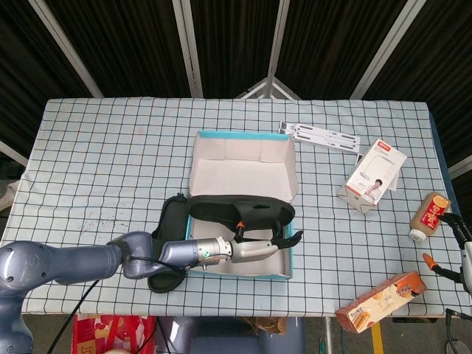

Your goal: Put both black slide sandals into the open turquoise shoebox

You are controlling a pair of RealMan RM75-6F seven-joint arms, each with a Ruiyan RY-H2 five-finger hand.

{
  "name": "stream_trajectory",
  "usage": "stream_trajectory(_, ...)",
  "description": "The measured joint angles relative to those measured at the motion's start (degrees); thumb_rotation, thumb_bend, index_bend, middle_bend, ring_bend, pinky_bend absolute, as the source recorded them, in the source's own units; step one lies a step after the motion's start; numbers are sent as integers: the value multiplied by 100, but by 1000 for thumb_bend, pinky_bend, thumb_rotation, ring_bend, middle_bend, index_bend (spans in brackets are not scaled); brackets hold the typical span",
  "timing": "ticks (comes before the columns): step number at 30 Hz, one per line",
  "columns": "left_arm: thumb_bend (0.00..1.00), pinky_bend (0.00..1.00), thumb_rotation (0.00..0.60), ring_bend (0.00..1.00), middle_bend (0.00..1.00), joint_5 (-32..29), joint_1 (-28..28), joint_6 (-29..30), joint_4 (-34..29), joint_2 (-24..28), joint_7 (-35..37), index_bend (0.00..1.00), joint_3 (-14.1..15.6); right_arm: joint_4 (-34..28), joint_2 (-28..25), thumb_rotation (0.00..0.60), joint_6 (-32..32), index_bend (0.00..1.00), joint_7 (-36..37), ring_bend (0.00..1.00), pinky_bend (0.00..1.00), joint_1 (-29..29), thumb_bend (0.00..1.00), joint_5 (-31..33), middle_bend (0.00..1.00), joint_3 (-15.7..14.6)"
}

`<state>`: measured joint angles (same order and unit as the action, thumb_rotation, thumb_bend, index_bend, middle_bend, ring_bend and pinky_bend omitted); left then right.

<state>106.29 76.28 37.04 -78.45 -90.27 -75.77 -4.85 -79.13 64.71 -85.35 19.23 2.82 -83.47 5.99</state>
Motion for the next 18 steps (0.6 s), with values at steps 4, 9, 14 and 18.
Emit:
stream_trajectory(4, 429, 78, 600, 29, 442, 92, 71, 24, 252, -151, 204, 448, 20, 9, -5, 600, 5, 236, 23, 253, 213, -4, 233, 6, 213, 2)
stream_trajectory(9, 428, 78, 600, 29, 442, 199, 186, 58, 600, -351, 513, 448, 33, 15, -4, 600, 16, 236, 24, 253, 213, 0, 234, 3, 213, 2)
stream_trajectory(14, 429, 78, 600, 29, 442, 291, 243, 193, 960, -568, 884, 447, 82, 7, -7, 600, 10, 236, 13, 253, 213, -6, 233, 4, 213, 2)
stream_trajectory(18, 428, 78, 600, 29, 444, 360, 193, 385, 1109, -687, 1112, 447, 175, 5, -7, 600, 11, 237, 8, 253, 213, -7, 233, 11, 213, 7)
